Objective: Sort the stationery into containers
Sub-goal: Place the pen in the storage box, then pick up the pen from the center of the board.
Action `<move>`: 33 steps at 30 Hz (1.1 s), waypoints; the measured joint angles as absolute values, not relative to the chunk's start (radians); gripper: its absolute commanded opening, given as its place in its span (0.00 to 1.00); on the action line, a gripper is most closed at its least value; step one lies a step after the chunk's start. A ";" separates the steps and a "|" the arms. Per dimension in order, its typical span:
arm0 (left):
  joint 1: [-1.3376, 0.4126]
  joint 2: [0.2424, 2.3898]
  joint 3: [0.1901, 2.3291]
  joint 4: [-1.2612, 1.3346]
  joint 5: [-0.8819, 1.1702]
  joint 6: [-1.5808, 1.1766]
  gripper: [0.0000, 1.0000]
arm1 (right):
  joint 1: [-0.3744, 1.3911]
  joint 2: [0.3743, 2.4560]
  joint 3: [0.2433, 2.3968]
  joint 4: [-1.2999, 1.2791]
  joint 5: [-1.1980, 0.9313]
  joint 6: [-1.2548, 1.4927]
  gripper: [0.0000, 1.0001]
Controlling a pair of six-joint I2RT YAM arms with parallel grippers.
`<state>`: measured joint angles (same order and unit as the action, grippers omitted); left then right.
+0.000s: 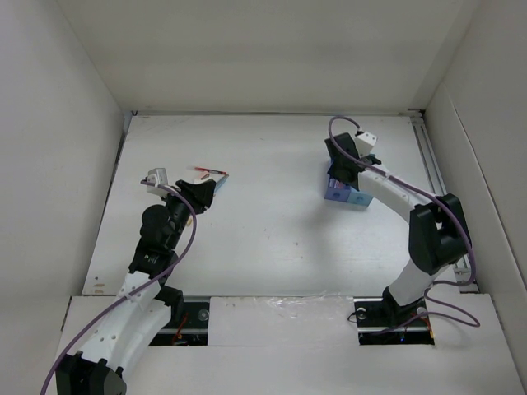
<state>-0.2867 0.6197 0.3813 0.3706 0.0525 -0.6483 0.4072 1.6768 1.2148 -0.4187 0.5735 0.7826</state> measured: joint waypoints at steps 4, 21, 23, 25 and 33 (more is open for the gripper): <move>-0.287 0.620 0.381 0.371 0.052 -0.648 0.36 | 0.418 1.676 1.217 -0.422 0.579 0.783 0.43; -0.287 0.770 0.381 0.376 -0.047 -0.643 0.16 | 0.772 1.570 1.271 -0.379 0.481 0.754 0.00; -0.287 0.807 0.381 0.375 -0.079 -0.640 0.16 | 0.809 1.580 1.271 -0.374 0.476 0.751 0.00; -0.287 0.852 0.383 0.361 -0.112 -0.637 0.16 | 0.834 1.591 1.269 -0.367 0.471 0.744 0.00; -0.287 1.052 0.502 0.263 -0.217 -0.632 0.22 | 0.850 1.600 1.221 -0.311 0.445 0.738 0.00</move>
<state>-0.2867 1.0515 0.5018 0.2626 -0.2169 -0.6319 0.8505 1.6001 1.2209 -0.3115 0.4450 0.7383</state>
